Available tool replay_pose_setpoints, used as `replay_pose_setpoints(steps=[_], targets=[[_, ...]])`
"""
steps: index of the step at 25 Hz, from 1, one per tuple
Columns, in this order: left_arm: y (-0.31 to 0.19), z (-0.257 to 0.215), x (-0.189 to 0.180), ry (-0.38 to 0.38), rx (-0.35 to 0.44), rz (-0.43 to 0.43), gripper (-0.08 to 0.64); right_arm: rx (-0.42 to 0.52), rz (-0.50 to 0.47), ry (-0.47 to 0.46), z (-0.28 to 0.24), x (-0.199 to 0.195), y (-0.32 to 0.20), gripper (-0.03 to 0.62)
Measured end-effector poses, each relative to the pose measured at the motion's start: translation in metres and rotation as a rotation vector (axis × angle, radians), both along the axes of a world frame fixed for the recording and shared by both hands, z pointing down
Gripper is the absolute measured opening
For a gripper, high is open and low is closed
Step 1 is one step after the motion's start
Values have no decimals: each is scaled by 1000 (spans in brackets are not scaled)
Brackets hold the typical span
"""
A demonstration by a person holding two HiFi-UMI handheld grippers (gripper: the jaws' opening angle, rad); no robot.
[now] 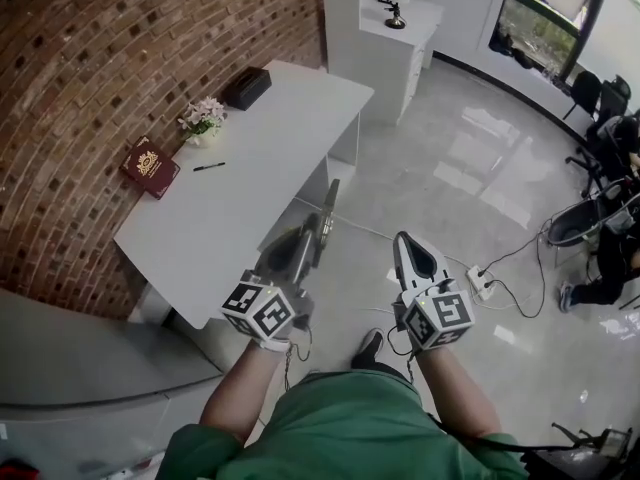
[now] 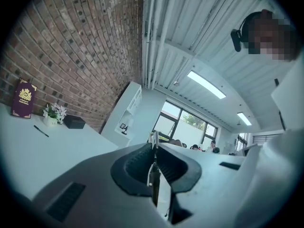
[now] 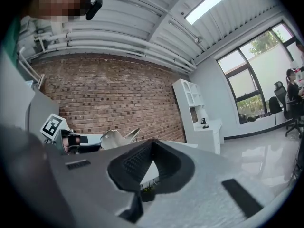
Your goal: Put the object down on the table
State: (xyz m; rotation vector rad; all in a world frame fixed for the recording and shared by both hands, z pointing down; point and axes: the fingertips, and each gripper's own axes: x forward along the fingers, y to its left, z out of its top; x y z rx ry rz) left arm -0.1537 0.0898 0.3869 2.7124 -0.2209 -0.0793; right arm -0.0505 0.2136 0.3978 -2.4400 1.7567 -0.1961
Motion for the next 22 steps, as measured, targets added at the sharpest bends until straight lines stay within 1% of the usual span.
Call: replay_pose_setpoints(steps=[4, 8, 14, 18, 22], targets=[[5, -6, 46, -23, 8, -32, 28, 19, -28, -7, -5, 51, 2, 2], [12, -6, 81, -28, 12, -49, 28, 26, -46, -15, -3, 87, 6, 2], [13, -8, 118, -31, 20, -65, 28, 29, -43, -26, 0, 128, 11, 2], [6, -4, 133, -38, 16, -67, 28, 29, -44, -28, 3, 143, 4, 2], [-12, -1, 150, -33, 7, -68, 28, 21, -45, -17, 1, 158, -12, 2]])
